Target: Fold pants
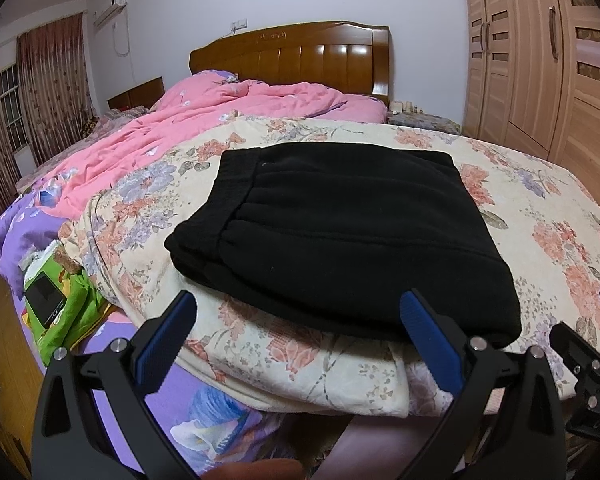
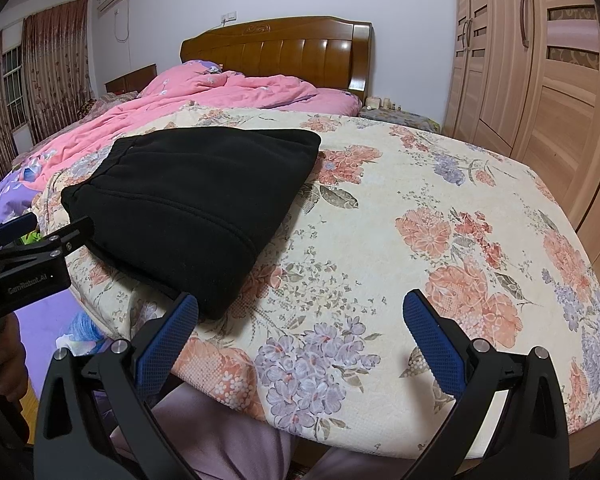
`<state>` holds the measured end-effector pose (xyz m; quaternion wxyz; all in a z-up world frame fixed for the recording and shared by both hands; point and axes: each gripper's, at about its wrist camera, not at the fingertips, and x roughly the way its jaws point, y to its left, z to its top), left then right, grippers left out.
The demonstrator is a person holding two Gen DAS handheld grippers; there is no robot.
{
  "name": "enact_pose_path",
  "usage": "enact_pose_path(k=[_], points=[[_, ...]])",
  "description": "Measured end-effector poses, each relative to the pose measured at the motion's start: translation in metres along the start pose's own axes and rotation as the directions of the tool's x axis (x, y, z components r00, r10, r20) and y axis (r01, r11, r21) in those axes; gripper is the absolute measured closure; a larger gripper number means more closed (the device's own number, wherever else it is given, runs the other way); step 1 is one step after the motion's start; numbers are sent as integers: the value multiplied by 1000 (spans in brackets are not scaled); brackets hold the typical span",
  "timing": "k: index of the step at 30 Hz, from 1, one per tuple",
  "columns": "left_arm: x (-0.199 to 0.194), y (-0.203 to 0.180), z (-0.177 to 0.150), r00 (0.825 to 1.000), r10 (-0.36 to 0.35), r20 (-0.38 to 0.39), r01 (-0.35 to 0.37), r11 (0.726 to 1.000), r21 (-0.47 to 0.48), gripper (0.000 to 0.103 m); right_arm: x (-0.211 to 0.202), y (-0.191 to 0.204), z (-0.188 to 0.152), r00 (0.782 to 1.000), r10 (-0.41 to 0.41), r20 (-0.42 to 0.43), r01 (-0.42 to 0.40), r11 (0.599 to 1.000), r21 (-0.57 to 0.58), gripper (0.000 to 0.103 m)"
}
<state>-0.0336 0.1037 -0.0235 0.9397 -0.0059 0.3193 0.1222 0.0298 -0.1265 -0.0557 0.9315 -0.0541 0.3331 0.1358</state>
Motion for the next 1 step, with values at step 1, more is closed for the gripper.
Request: enact_pose_path(k=[1], points=[[1, 1, 1, 1000, -2, -2, 2, 1000, -1, 1, 0, 0, 0, 1000, 0, 0, 0, 1000, 0, 4]])
